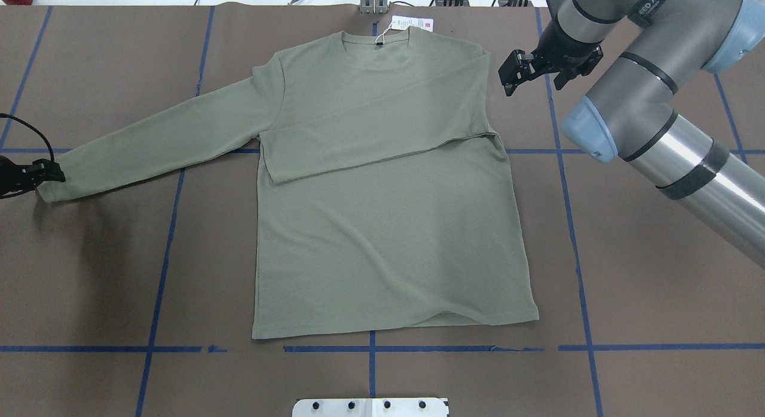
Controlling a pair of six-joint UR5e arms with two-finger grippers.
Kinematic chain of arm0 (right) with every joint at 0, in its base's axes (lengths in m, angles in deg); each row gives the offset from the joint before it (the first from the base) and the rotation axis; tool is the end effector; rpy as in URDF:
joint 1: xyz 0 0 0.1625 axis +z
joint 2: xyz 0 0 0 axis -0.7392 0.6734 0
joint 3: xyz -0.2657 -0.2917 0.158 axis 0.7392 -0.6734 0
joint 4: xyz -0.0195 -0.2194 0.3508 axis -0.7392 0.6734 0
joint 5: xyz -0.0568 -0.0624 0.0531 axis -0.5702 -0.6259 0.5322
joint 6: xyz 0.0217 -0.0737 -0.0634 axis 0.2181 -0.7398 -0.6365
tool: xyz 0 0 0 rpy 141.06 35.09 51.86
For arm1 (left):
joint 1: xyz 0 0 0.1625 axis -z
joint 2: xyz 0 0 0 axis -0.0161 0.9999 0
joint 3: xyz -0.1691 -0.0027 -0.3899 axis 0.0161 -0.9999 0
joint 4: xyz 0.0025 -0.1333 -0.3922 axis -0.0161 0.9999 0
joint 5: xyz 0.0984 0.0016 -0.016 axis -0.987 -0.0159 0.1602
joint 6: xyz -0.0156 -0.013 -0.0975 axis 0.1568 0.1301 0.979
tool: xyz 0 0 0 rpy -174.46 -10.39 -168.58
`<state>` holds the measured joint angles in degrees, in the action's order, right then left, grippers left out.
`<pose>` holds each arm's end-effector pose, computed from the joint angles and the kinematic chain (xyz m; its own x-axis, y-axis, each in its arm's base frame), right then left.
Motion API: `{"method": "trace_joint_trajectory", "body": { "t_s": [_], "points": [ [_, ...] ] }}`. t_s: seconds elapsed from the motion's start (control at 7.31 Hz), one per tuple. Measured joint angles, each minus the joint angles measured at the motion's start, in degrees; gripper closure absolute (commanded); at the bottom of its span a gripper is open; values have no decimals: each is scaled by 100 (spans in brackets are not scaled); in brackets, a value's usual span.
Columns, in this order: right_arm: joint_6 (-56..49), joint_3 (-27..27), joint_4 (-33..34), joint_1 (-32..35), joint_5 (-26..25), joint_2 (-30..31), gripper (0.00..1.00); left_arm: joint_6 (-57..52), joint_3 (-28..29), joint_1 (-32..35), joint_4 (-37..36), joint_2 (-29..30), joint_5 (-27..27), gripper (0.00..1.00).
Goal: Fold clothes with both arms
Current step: 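Release the sleeve and raise the right gripper back toward its side, then grasp the cuff of the other sleeve with the left gripper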
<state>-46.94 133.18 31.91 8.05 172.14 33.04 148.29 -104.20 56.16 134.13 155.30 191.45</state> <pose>-0.3230 -0.6133 0.2843 0.6804 -0.1620 0.7147 0.0407 0.9821 0.1839 0.2097 -0.4795 0.6605 0.6266 -0.2997 -0.7194 0.4565 0.8893 0.0272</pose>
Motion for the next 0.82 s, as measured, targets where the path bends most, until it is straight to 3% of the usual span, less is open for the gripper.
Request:
{"method": "trace_joint_trajectory", "body": {
  "t_s": [0.14,0.82],
  "points": [
    [0,1,0,0,0,-1,0,2,-8,3,8,-3,2,100],
    [-8,42,-10,49,22,38,0,4,-192,4,-27,2,48,100]
  ]
}}
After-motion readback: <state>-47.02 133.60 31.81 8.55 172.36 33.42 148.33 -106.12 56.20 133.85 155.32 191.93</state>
